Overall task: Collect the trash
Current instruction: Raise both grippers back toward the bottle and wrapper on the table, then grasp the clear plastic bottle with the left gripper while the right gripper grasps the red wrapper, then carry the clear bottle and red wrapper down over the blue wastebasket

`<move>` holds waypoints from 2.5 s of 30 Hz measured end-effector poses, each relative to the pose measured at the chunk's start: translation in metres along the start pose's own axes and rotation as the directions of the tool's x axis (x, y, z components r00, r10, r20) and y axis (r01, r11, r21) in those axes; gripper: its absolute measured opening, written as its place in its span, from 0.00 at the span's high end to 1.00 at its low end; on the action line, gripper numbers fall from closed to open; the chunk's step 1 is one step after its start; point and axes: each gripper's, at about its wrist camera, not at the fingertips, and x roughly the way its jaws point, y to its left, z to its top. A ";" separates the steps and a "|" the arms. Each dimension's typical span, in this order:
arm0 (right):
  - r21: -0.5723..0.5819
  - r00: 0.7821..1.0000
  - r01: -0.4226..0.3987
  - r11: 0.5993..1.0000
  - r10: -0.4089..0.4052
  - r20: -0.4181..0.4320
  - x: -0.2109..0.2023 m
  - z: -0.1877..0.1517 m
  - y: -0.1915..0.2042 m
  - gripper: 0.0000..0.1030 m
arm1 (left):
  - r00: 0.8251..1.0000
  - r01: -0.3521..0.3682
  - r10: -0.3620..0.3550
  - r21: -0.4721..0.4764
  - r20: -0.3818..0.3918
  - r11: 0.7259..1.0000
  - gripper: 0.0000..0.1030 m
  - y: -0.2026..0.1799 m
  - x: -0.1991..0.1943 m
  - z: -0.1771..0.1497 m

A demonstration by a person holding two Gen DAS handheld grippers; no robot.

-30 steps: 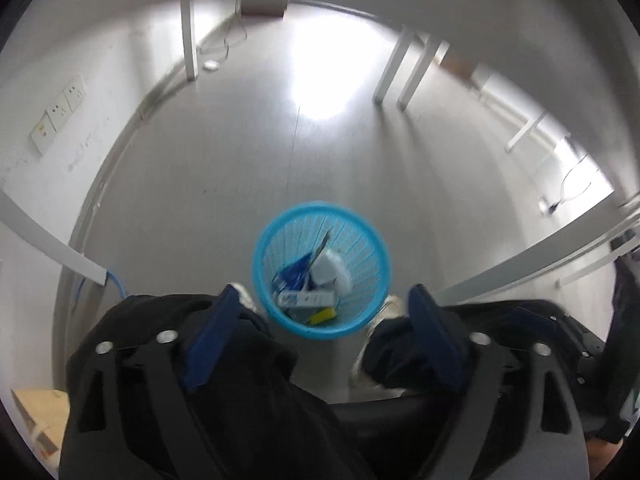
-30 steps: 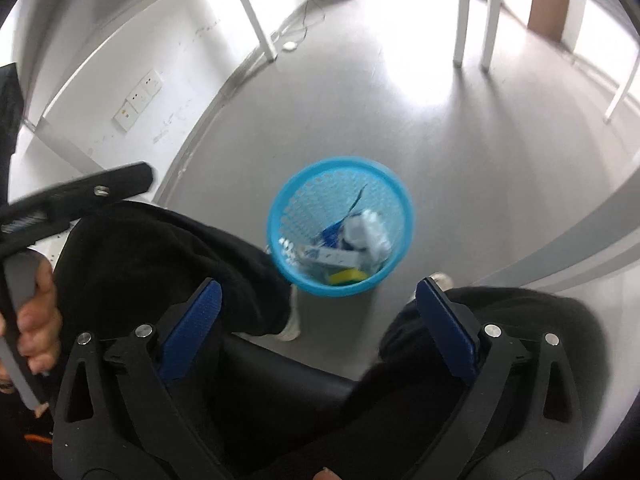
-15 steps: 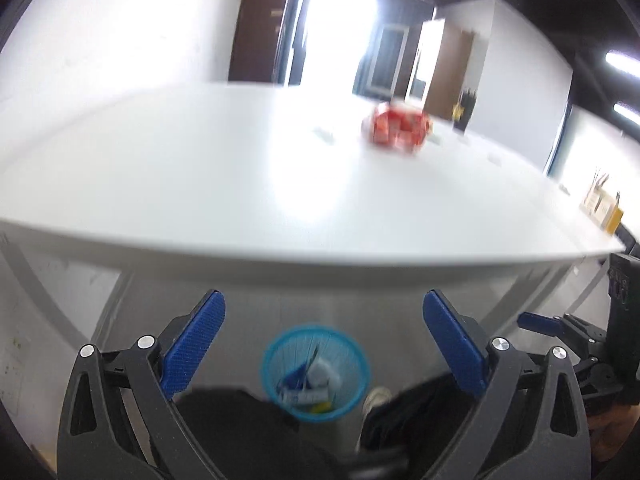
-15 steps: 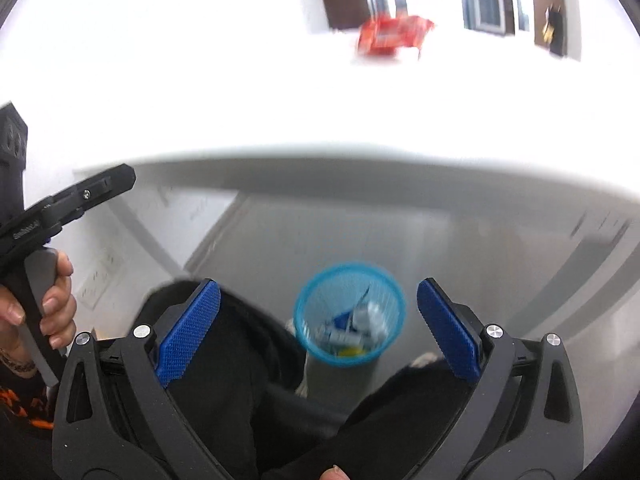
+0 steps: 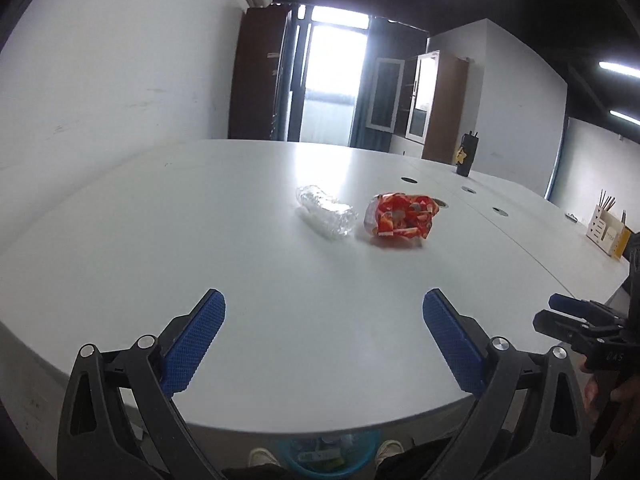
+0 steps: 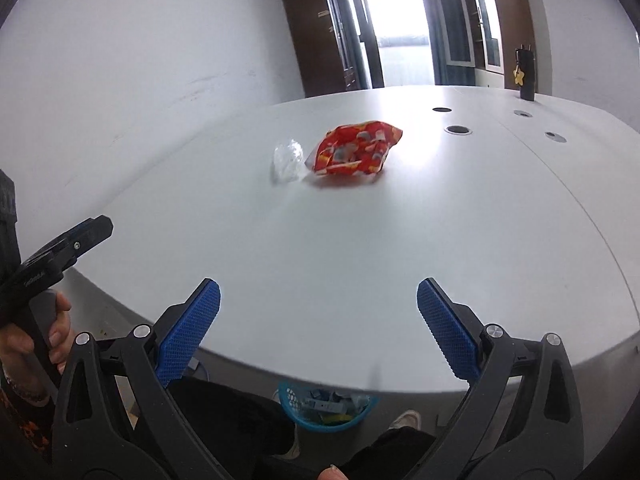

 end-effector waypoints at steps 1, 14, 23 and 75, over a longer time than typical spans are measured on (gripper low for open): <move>0.010 1.000 0.013 1.000 -0.013 -0.005 0.005 0.009 -0.004 0.08 | 1.000 0.001 -0.001 0.004 0.000 1.000 0.06 -0.003 0.006 0.007; 0.070 0.992 0.067 0.995 -0.059 -0.107 0.085 0.108 -0.031 0.08 | 0.980 -0.004 -0.005 -0.046 -0.197 0.999 0.06 -0.006 0.128 0.089; 0.065 0.977 0.094 0.993 -0.080 -0.198 0.167 0.145 -0.056 0.09 | 0.931 -0.046 -0.007 -0.137 -0.366 0.989 0.06 0.012 0.229 0.114; -0.038 0.998 0.050 0.998 -0.051 -0.024 0.034 0.018 0.000 0.91 | 0.991 0.086 -0.085 0.006 -0.105 0.996 0.65 -0.028 0.001 -0.009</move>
